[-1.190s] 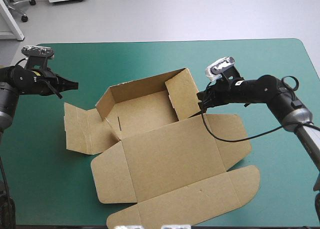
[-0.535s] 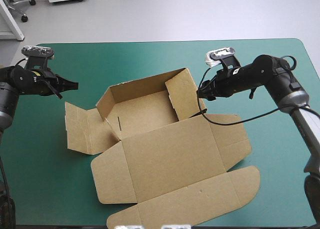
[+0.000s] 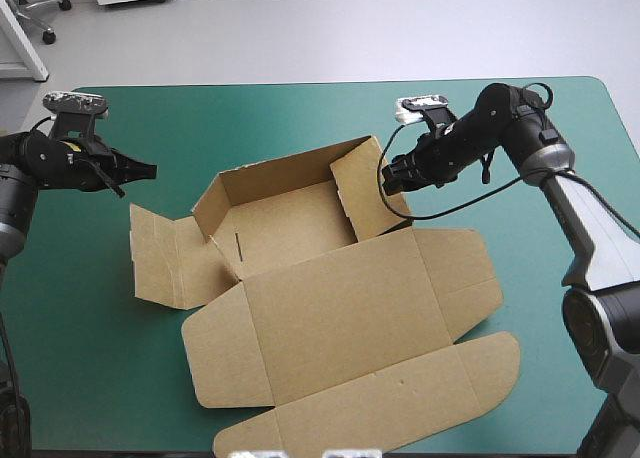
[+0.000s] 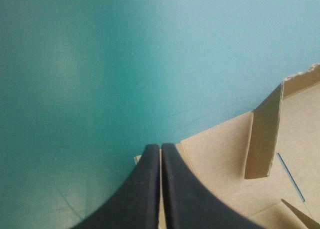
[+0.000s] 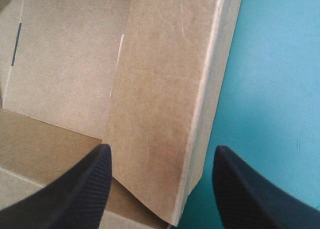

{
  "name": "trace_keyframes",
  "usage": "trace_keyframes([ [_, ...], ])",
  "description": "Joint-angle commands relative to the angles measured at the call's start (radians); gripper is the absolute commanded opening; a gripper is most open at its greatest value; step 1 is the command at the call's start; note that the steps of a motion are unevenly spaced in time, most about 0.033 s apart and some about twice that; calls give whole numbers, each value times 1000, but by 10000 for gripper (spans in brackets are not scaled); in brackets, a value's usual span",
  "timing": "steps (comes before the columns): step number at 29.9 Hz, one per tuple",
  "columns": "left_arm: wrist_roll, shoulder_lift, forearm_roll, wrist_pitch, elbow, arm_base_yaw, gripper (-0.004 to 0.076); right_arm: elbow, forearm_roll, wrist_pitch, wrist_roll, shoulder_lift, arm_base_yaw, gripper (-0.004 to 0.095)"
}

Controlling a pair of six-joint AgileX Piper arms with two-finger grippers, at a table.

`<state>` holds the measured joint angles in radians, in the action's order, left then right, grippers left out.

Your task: Fold the box

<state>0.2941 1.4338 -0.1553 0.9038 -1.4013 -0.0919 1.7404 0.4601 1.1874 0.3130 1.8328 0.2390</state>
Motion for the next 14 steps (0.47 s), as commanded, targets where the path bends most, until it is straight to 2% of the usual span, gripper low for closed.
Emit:
trace_keyframes([
  [1, -10, -33, -12, -50, -35, -1, -1, 55, 29, 35, -15, -14, 4, 561],
  [8, -10, -33, -12, -51, -35, -1, 0, 61, -14, 40, -23, 44, 58, 560],
  [14, -10, -33, -12, -53, -35, -1, -1, 61, -102, 49, -84, 75, 68, 560],
])
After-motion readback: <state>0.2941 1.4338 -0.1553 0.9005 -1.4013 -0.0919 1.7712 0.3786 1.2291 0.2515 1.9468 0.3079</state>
